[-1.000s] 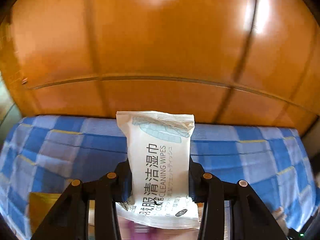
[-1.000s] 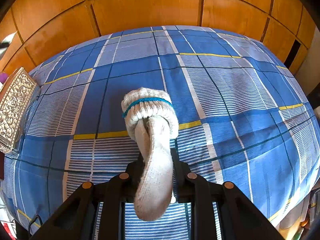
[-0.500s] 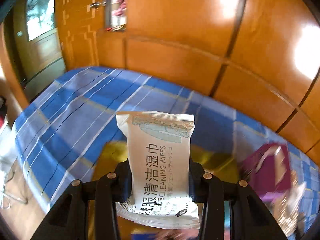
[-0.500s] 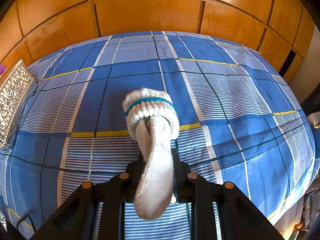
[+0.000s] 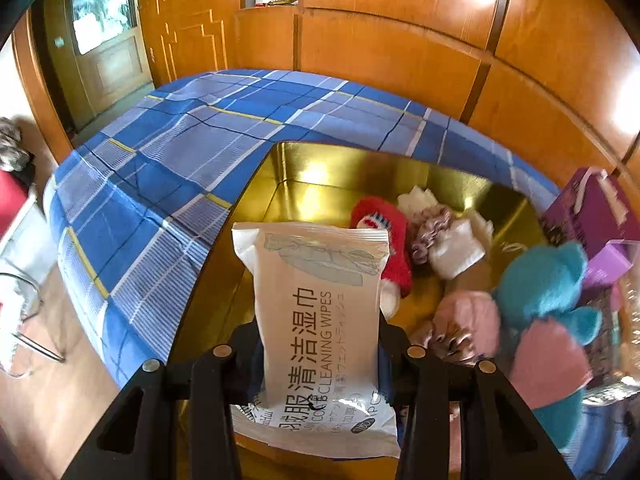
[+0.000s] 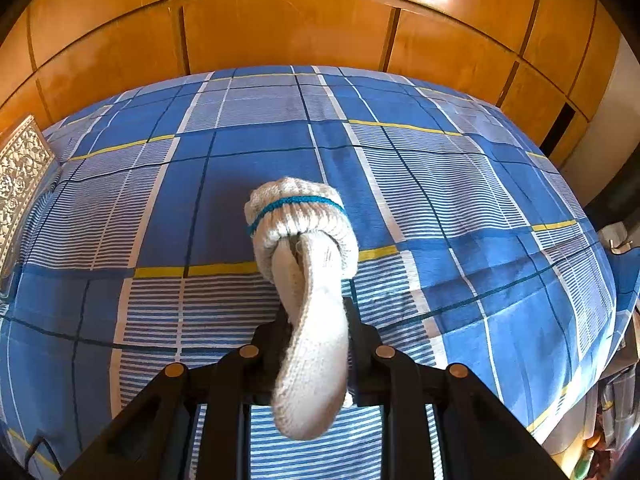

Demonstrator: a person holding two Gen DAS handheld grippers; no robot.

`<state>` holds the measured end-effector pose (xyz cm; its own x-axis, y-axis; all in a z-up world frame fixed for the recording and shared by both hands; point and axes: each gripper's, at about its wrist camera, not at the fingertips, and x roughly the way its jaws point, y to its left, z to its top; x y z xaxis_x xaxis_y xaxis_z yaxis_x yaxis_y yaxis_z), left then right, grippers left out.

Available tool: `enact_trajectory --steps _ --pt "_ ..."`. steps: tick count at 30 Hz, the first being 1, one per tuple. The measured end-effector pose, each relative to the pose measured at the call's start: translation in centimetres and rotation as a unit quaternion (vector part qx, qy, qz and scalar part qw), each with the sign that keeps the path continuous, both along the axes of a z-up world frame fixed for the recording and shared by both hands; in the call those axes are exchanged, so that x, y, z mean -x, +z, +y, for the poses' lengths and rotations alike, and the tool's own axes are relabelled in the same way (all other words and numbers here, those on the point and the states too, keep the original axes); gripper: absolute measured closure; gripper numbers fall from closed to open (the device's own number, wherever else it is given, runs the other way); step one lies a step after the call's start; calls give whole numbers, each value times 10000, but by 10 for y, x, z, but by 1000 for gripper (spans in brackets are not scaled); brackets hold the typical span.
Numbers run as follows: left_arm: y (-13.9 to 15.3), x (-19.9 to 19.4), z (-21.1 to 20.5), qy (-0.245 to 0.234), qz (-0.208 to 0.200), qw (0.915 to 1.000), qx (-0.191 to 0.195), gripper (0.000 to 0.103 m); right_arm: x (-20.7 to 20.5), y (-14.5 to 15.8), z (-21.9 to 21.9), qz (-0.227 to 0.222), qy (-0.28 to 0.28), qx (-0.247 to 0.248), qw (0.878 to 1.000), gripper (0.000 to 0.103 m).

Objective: Organize soft objects
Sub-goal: 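Carry the white wipes pack into the gold tray and open the left tool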

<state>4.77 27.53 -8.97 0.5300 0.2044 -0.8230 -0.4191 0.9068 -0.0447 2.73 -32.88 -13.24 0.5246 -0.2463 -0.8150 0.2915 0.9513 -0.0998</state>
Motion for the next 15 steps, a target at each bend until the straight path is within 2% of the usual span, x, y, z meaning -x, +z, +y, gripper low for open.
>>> enact_trajectory --steps 10,15 --pt "-2 10 -6 44 -99 9999 -117 53 -5 -2 5 50 -76 105 9999 82" --pt "8 22 -12 -1 -344 9988 -354 44 -4 -2 7 -14 -143 114 9998 83"
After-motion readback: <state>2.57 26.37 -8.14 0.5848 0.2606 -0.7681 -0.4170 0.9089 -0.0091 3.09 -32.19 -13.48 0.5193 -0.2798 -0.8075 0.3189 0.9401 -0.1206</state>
